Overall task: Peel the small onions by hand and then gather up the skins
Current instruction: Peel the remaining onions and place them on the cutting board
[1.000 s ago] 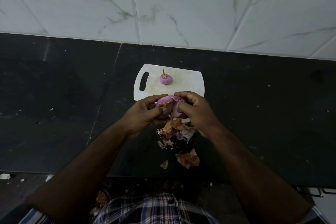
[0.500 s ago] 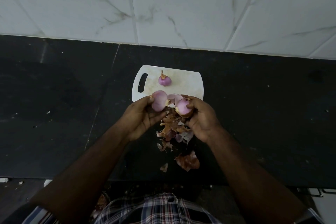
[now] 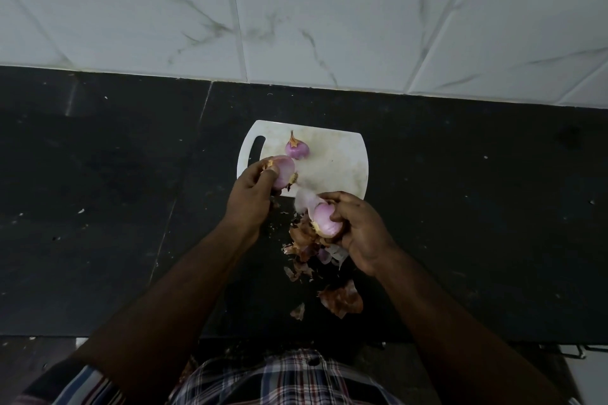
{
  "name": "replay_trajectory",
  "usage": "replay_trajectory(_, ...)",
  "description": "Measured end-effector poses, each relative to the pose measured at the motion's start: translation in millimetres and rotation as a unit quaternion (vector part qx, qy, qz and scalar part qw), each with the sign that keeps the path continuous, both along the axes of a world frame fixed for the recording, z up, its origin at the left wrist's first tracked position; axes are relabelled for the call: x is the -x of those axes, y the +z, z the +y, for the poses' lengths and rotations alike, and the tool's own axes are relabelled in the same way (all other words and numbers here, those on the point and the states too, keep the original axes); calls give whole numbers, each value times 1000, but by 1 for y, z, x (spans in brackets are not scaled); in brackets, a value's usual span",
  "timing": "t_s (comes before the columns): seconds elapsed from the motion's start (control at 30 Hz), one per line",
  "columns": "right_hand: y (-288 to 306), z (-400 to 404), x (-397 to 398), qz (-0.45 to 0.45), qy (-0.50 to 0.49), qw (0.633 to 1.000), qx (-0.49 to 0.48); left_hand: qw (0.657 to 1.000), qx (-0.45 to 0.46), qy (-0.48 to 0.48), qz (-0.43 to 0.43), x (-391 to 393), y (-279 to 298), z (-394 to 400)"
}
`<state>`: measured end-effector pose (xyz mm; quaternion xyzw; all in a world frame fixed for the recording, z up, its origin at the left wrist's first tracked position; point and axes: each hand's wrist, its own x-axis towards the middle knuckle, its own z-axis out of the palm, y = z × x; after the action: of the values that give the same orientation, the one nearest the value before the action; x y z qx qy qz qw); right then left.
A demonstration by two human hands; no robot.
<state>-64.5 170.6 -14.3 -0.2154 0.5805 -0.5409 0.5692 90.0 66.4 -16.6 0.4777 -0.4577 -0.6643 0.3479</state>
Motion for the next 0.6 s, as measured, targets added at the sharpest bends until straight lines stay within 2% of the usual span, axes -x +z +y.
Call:
replay_trajectory(0.1,0,1,6,28,-5,1000,-7,999,0,21,-42,-1,-4,-10)
replay_trajectory(0.27,1,3,19,38,-19,998,-38,989,28,-22,-143,0,-7,-24)
replay_trajectory(0.4,-1,4,24,26,-42,998,-46,962,99,-35,-252,4,-10,-33)
replay_trajectory(0.6,-7,5,21,126,-44,991,-23,924,181,-70,-328,15,-13,-42)
